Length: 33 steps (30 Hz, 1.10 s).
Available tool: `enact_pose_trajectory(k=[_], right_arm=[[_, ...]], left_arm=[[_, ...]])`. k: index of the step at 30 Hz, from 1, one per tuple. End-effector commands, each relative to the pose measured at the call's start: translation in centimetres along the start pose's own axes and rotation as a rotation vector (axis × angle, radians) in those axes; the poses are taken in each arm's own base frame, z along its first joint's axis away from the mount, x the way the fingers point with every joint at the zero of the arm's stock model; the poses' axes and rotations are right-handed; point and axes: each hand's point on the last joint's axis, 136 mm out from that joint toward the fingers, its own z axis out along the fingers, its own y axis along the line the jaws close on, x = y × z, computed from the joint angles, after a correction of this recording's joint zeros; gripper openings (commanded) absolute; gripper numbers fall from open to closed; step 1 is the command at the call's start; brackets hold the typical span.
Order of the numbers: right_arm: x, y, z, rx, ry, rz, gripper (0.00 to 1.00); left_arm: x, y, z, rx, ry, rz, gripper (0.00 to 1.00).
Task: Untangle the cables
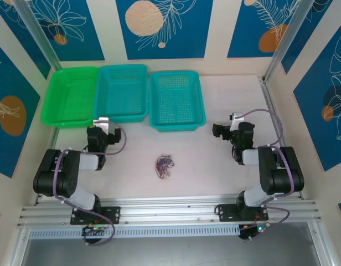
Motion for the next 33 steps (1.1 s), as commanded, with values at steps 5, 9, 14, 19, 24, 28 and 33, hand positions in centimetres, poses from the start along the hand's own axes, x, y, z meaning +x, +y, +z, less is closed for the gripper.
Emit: enact_pose_trajectory(k=[5, 9, 14, 19, 24, 28, 33], right_arm=[[-1.1, 0.1, 0.0, -0.002, -0.036, -0.008, 0.99], [-1.2, 0.1, 0.0, -0.003, -0.037, -0.007, 0.99], [-1.1, 0.1, 0.0, -0.01, -0.035, -0.004, 0.99], [-2.1, 0.2, -0.7, -0.008, -0.052, -0.002, 1.0], [-5.3, -1.6, -5.8, 0.196, -0.067, 0.167, 0.99], [-6.6, 1.6, -10.8, 0.075, 0.01, 0.323, 0.99], [-7.2, 9.5, -16.1, -0.269, 0.176, 0.412, 0.99]], left_arm=[[-0.7, 0.0, -0.1, 0.008, -0.031, -0.019, 1.0], [-0.7, 0.0, 0.0, 0.01, -0.027, -0.02, 1.0], [-0.8, -1.7, 0.0, 0.112, -0.019, 0.015, 1.0], [-0.7, -1.4, 0.1, 0.099, -0.019, 0.006, 1.0], [-1.1, 0.1, -0.3, 0.011, -0.036, -0.023, 1.0], [-2.7, 1.8, -2.9, -0.067, -0.056, -0.056, 1.0], [-5.1, 1.7, -6.3, -0.043, -0.024, -0.241, 1.0]])
